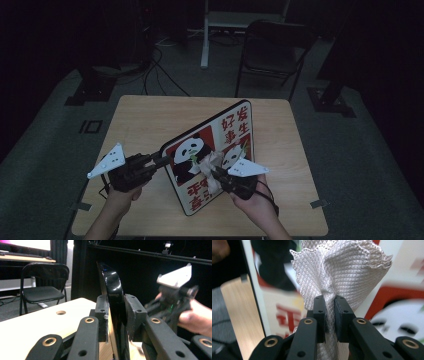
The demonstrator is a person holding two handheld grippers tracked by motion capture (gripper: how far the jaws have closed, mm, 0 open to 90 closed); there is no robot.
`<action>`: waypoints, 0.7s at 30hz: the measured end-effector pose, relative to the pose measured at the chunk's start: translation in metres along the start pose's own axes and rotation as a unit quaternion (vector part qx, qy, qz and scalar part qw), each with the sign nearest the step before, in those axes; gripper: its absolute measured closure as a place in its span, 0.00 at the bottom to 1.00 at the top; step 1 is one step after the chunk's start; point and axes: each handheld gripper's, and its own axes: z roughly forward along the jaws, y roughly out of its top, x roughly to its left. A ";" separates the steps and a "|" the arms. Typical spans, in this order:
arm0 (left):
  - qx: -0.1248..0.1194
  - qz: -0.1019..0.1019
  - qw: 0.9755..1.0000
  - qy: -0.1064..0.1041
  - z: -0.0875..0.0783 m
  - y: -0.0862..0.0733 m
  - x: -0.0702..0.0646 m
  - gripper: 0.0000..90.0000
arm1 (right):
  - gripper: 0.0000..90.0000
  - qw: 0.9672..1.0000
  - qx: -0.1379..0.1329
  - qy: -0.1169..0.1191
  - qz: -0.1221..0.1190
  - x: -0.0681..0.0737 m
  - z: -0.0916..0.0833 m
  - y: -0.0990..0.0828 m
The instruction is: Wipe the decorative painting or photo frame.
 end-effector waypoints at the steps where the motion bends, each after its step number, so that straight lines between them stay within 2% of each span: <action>1: 0.001 -0.001 1.000 -0.001 0.000 0.000 0.000 0.83 | 0.90 1.000 -0.011 -0.001 -0.003 0.000 -0.004 0.008; 5: -0.004 -0.004 1.000 -0.004 -0.002 0.001 0.001 0.82 | 0.90 0.999 -0.043 -0.005 -0.014 0.000 -0.012 0.032; 10: -0.004 -0.003 1.000 -0.002 -0.004 0.003 0.001 0.81 | 0.90 0.996 -0.083 -0.005 -0.026 0.003 -0.017 0.062; 15: 0.000 -0.003 1.000 -0.001 -0.004 0.003 0.000 0.84 | 0.90 0.994 -0.102 0.006 -0.037 0.010 -0.012 0.085; 21: -0.002 -0.004 1.000 -0.001 -0.004 0.002 0.000 0.84 | 0.90 0.992 -0.113 0.012 -0.047 0.019 -0.002 0.102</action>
